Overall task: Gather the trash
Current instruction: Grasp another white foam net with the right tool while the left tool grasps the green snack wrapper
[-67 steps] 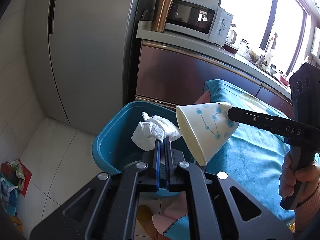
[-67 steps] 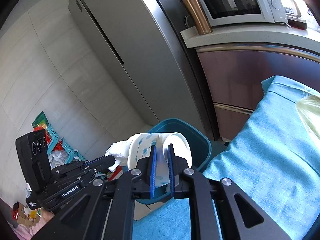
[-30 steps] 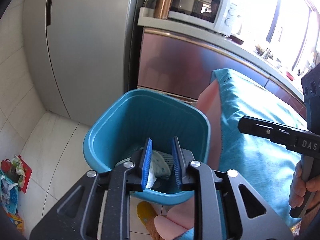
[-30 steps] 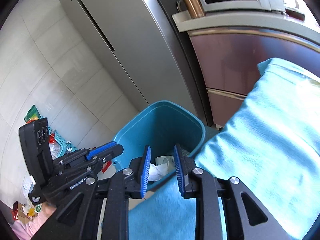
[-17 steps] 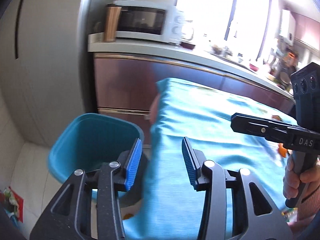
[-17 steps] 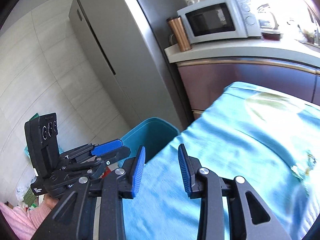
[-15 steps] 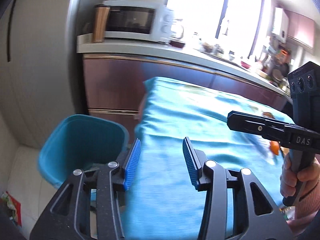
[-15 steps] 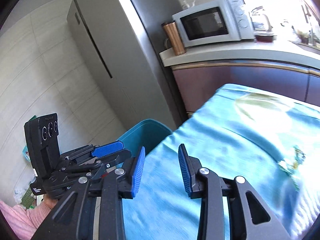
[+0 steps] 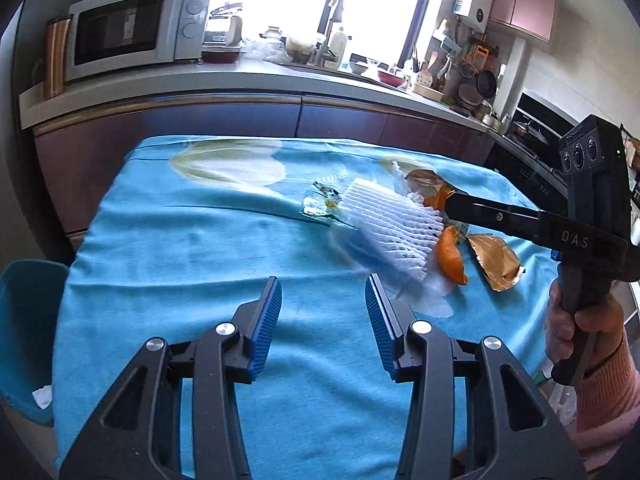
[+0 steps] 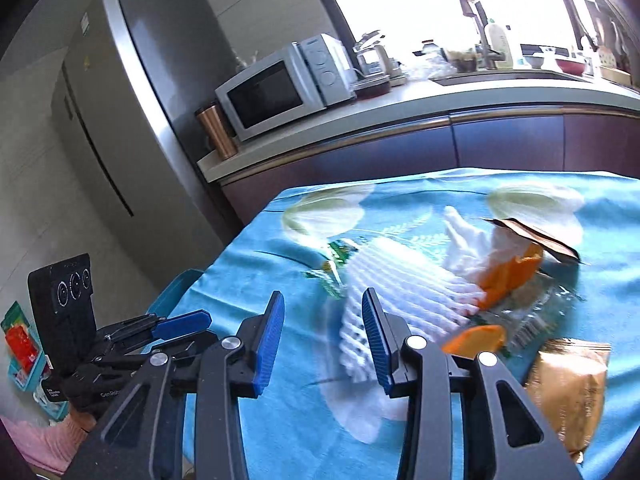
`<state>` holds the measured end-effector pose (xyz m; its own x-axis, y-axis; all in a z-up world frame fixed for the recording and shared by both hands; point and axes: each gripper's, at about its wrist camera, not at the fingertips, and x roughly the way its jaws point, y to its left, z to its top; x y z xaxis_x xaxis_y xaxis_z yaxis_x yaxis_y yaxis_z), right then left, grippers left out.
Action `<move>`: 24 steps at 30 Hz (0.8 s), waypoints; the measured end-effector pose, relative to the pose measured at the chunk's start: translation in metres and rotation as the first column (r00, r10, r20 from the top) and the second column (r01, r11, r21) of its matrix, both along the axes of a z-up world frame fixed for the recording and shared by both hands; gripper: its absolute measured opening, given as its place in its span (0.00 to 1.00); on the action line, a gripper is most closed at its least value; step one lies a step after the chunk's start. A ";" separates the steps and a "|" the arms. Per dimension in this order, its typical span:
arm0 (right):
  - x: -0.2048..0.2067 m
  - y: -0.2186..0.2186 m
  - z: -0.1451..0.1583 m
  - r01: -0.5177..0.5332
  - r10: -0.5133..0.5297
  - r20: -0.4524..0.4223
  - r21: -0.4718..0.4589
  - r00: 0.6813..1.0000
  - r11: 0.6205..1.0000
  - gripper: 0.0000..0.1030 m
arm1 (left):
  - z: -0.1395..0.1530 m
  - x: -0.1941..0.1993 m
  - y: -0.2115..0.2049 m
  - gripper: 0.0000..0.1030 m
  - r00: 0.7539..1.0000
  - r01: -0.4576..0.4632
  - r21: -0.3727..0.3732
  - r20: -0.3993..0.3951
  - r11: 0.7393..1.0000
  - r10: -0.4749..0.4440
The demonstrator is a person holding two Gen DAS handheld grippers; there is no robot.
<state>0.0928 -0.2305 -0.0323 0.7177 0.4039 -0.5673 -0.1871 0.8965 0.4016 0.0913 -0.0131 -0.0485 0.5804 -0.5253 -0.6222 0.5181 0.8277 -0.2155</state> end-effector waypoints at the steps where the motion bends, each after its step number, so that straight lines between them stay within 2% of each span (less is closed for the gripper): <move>1: 0.000 -0.005 -0.002 0.014 -0.014 -0.003 0.001 1.000 1.000 0.37 | -0.002 0.003 -0.008 0.42 1.000 0.008 0.007 -0.004 1.000 -0.008; 8: 0.006 -0.029 -0.018 0.068 -0.068 -0.020 -0.028 0.997 0.997 0.43 | -0.006 0.039 -0.034 0.42 0.999 -0.003 0.035 -0.042 0.999 0.004; 10: 0.012 -0.032 -0.023 0.074 -0.076 -0.032 -0.052 0.997 0.996 0.52 | -0.005 0.051 -0.040 0.43 0.999 -0.017 0.047 -0.048 0.999 0.020; 12: 0.017 -0.032 -0.027 0.083 -0.086 -0.043 -0.075 0.995 0.994 0.52 | -0.005 0.062 -0.046 0.44 0.998 -0.033 0.059 -0.054 0.998 0.036; 15: 0.029 -0.031 -0.032 0.082 -0.087 -0.067 -0.084 0.994 0.993 0.53 | -0.010 0.081 -0.053 0.45 0.994 -0.042 0.058 -0.095 0.997 0.047; 18: 0.037 -0.026 -0.035 0.073 -0.083 -0.082 -0.116 0.993 0.991 0.60 | -0.019 0.096 -0.061 0.45 0.988 -0.046 0.065 -0.142 0.997 0.055; 20: 0.042 -0.024 -0.038 0.064 -0.078 -0.100 -0.135 0.992 0.989 0.60 | -0.026 0.104 -0.065 0.45 0.984 -0.045 0.065 -0.171 0.997 0.056; 23: 0.045 -0.019 -0.042 0.045 -0.063 -0.114 -0.154 0.991 0.987 0.61 | -0.033 0.112 -0.068 0.43 0.977 -0.044 0.051 -0.208 0.998 0.053; 24: 0.045 -0.017 -0.042 0.040 -0.059 -0.116 -0.165 0.992 0.985 0.61 | -0.035 0.115 -0.068 0.38 0.974 -0.045 0.041 -0.220 0.998 0.053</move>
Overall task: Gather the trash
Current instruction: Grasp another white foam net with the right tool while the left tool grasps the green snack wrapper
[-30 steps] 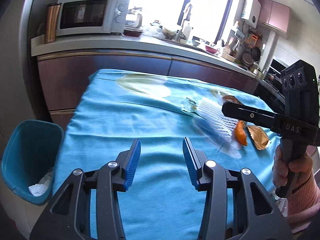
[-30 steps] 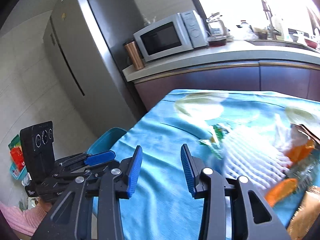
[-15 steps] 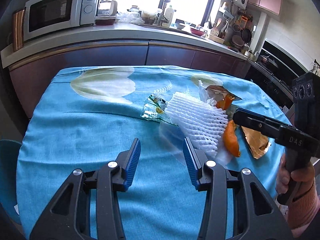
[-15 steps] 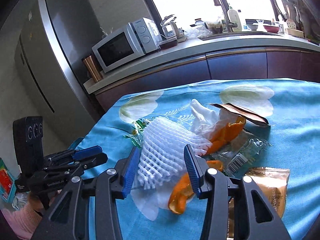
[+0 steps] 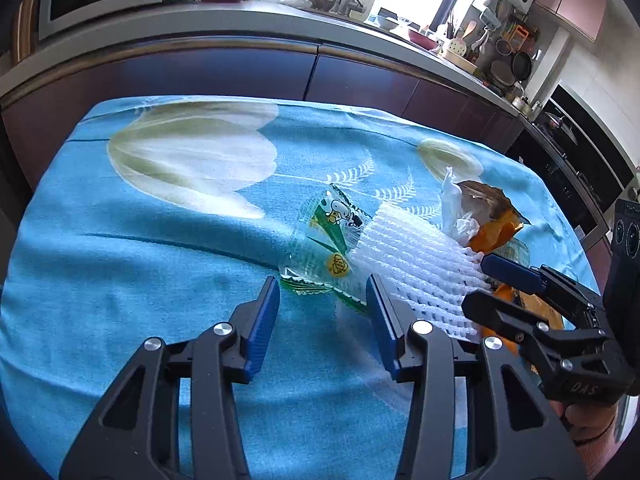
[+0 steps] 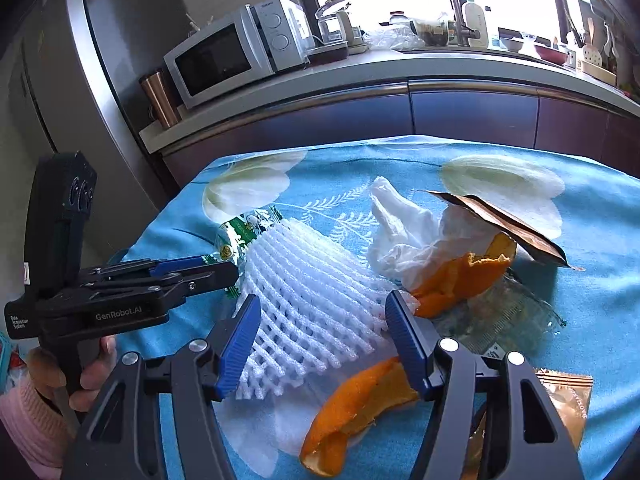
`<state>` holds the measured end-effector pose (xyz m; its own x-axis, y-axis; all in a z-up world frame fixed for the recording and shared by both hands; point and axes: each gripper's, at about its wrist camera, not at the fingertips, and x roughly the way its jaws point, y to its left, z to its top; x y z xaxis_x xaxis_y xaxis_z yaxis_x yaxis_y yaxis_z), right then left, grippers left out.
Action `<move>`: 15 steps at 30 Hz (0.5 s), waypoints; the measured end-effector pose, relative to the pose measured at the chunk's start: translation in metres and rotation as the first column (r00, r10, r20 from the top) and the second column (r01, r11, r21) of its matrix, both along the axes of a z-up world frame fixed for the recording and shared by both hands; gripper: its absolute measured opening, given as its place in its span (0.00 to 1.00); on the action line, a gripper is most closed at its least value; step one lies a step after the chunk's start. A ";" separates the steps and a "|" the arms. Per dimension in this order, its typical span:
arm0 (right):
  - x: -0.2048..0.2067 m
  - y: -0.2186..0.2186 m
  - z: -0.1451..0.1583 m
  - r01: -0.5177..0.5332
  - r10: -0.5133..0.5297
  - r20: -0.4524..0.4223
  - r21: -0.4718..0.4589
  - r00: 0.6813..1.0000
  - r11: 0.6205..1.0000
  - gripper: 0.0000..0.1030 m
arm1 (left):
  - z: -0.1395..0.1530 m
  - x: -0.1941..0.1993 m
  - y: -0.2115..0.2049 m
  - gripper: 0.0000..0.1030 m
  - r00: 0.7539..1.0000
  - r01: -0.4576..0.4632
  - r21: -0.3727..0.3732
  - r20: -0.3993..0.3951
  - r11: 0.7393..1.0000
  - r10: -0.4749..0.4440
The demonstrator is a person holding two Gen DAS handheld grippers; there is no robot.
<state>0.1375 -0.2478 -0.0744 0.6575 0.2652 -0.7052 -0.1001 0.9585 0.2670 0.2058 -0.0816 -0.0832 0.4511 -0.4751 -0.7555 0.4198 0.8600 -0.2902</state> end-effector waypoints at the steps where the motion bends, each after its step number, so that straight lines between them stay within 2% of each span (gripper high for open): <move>1: 0.000 0.002 0.000 -0.004 0.004 -0.001 -0.009 1.000 1.000 0.60 | -0.001 0.002 0.000 0.31 1.000 0.001 -0.012 -0.011 1.000 -0.001; 2: 0.000 0.003 -0.001 -0.009 0.009 -0.005 -0.015 1.000 1.000 0.60 | -0.002 0.003 -0.001 0.30 1.000 -0.001 -0.020 -0.019 1.000 0.001; 4: -0.001 0.007 -0.002 -0.014 0.014 -0.010 -0.049 1.000 0.999 0.57 | -0.004 0.006 -0.002 0.14 1.000 0.000 -0.041 -0.030 0.999 -0.001; 12: -0.002 0.013 -0.008 -0.038 0.034 -0.039 -0.103 0.999 0.994 0.32 | 0.000 0.004 0.000 0.09 1.000 -0.013 -0.050 -0.009 0.999 0.012; 14: -0.004 0.014 -0.009 -0.048 0.045 -0.039 -0.103 0.998 0.993 0.20 | 0.002 0.003 0.003 0.09 1.000 -0.015 -0.052 -0.004 0.999 0.014; 15: -0.004 0.013 -0.009 -0.052 0.048 -0.039 -0.095 0.998 0.994 0.08 | 0.002 0.002 0.005 0.09 1.000 -0.019 -0.048 -0.001 0.999 0.019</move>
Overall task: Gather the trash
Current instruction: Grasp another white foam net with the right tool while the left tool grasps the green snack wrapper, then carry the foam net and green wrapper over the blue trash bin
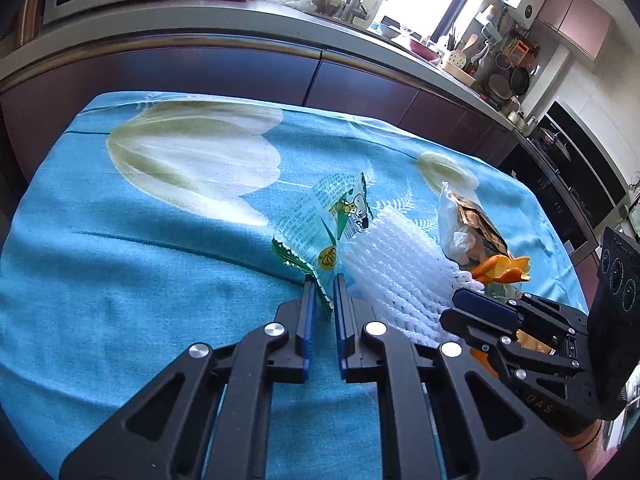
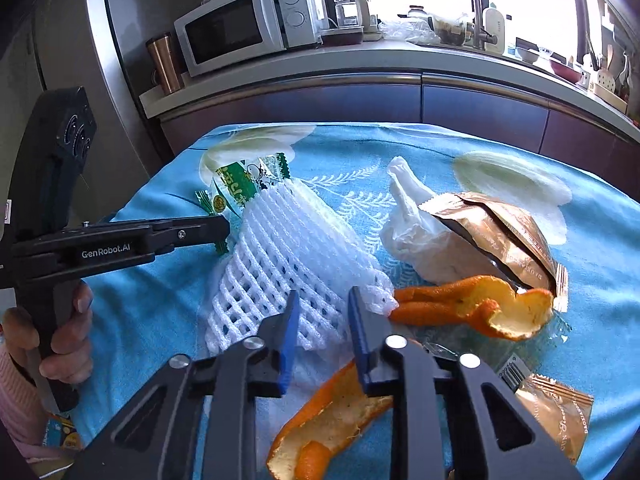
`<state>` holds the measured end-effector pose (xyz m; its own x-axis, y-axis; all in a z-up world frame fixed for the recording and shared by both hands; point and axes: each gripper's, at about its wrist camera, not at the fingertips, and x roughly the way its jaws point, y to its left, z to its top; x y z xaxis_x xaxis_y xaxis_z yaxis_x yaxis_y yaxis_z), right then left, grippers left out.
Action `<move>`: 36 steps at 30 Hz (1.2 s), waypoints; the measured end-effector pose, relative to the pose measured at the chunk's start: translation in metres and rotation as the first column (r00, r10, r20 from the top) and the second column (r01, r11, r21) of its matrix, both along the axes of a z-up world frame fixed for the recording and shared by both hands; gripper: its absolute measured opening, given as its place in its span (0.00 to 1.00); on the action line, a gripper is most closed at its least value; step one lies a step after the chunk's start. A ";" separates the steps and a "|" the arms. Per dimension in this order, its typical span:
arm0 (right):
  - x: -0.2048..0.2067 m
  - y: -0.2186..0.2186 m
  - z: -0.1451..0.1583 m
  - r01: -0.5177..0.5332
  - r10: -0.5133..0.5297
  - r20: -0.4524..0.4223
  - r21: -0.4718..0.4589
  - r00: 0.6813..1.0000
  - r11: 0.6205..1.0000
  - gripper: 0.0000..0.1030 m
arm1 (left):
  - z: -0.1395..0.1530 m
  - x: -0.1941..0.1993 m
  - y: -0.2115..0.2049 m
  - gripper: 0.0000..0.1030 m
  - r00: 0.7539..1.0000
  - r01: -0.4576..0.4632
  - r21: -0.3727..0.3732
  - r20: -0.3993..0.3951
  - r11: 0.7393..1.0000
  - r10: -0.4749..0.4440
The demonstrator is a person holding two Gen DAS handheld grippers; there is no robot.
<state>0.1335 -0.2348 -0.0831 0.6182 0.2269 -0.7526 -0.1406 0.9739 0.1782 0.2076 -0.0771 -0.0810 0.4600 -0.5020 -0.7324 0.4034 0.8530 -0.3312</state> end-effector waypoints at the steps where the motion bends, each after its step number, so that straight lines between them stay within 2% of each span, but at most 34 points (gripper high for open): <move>1: 0.000 -0.002 0.000 -0.003 0.003 -0.004 0.016 1.000 1.000 0.02 | 0.000 0.000 0.003 0.09 1.000 -0.003 0.004 0.005 1.000 0.003; 5: -0.005 -0.006 0.002 -0.011 0.010 0.005 0.065 1.000 0.998 0.02 | 0.005 -0.007 0.015 0.08 0.999 -0.023 0.010 0.033 1.000 0.022; 8: -0.010 -0.004 0.008 -0.024 0.022 0.022 0.085 1.000 0.996 0.11 | 0.009 -0.014 0.028 0.08 0.998 -0.045 0.006 0.046 0.999 0.044; 10: -0.012 0.004 0.010 -0.050 0.047 0.032 0.080 0.998 0.996 0.39 | 0.011 -0.017 0.039 0.08 0.997 -0.060 0.001 0.053 0.998 0.060; 11: -0.014 0.009 0.011 -0.064 0.062 0.039 0.068 0.997 0.996 0.42 | 0.013 -0.019 0.043 0.08 0.996 -0.070 0.001 0.059 0.998 0.070; 15: -0.013 0.030 0.008 -0.107 0.107 0.029 -0.003 0.994 0.994 0.43 | 0.018 -0.030 0.062 0.08 0.993 -0.096 -0.001 0.075 0.995 0.096; 20: -0.013 0.040 0.003 -0.111 0.112 0.009 -0.061 0.994 0.992 0.43 | 0.022 -0.044 0.084 0.08 0.988 -0.123 -0.002 0.091 0.992 0.122; 22: -0.013 0.044 0.001 -0.122 0.122 -0.007 -0.080 0.993 0.989 0.46 | 0.024 -0.050 0.093 0.08 0.986 -0.132 -0.005 0.098 0.991 0.132; 24: -0.015 0.050 0.001 -0.125 0.125 -0.005 -0.119 0.992 0.985 0.46 | 0.025 -0.055 0.103 0.08 0.984 -0.142 -0.010 0.103 0.990 0.142; 28: -0.015 0.055 0.000 -0.129 0.130 -0.003 -0.149 0.992 0.980 0.27 | 0.027 -0.064 0.120 0.08 0.981 -0.160 -0.022 0.109 0.987 0.161; 33: -0.014 0.047 0.004 -0.109 0.109 0.001 -0.076 0.994 0.991 0.07 | 0.027 -0.075 0.141 0.08 0.976 -0.183 -0.028 0.114 0.983 0.185; 36: -0.015 0.048 0.010 -0.107 0.108 0.018 -0.051 0.994 0.993 0.06 | 0.029 -0.082 0.155 0.08 0.971 -0.202 -0.030 0.123 0.979 0.204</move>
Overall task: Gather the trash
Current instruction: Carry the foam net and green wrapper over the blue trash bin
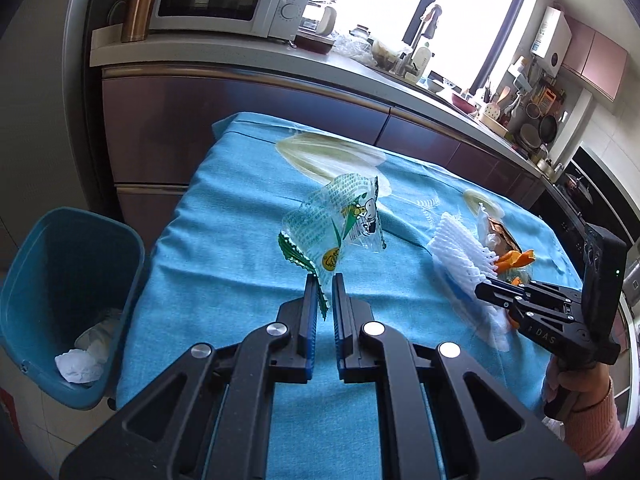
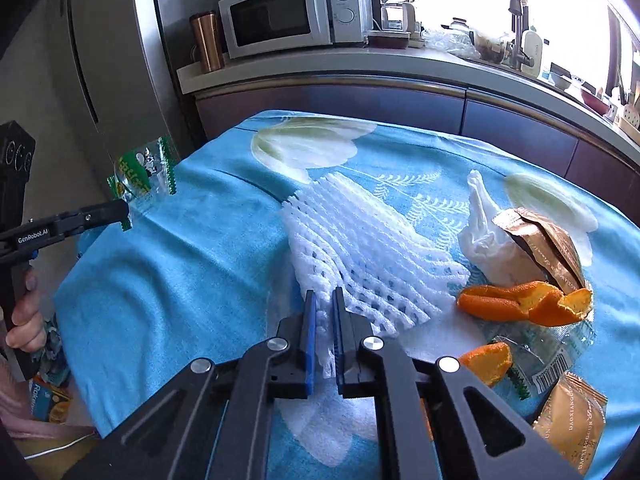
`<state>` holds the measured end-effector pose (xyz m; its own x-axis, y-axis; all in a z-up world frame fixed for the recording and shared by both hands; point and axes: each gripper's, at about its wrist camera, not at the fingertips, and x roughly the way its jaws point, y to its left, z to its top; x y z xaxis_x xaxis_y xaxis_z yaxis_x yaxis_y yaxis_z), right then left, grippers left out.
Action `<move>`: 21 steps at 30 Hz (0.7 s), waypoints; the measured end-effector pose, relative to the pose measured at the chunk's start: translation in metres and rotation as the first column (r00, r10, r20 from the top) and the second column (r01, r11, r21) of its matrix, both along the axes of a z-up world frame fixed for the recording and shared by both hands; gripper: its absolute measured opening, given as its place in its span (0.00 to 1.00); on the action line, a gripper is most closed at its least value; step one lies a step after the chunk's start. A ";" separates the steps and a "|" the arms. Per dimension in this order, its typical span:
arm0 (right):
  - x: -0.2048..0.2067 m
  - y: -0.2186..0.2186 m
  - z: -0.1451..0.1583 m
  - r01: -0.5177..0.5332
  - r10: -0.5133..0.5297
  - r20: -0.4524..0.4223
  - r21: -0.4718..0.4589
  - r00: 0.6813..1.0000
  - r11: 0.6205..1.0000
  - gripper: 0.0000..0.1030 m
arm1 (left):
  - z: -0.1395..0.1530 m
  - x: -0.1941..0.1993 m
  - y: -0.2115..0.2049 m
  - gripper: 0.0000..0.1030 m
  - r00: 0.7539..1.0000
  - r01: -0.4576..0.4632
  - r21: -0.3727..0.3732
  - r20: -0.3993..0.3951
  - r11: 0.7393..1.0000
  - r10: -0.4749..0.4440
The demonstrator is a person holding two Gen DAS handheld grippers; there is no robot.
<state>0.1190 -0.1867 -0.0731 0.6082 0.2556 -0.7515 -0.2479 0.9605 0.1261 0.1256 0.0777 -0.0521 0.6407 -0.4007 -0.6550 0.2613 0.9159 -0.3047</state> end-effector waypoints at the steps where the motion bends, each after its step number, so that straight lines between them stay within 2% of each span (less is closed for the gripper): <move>1: -0.001 0.002 0.002 -0.004 0.004 0.005 0.011 1.000 1.000 0.06 | 0.001 -0.002 0.005 0.08 1.000 -0.007 -0.002 0.004 1.000 0.007; 11: -0.009 0.042 0.034 -0.114 0.109 0.086 0.062 0.990 0.992 0.06 | 0.006 -0.029 0.051 0.08 0.997 -0.069 -0.009 0.018 0.998 0.069; 21: -0.006 0.095 0.051 -0.260 0.247 0.132 0.096 0.960 0.961 0.06 | 0.011 -0.052 0.102 0.08 0.985 -0.171 -0.001 0.039 0.985 0.170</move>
<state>0.1132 -0.0917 -0.0222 0.5951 0.4907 -0.6364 -0.5010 0.8457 0.1836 0.0739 0.1795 -0.0413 0.7246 -0.2817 -0.6290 0.1129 0.9488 -0.2949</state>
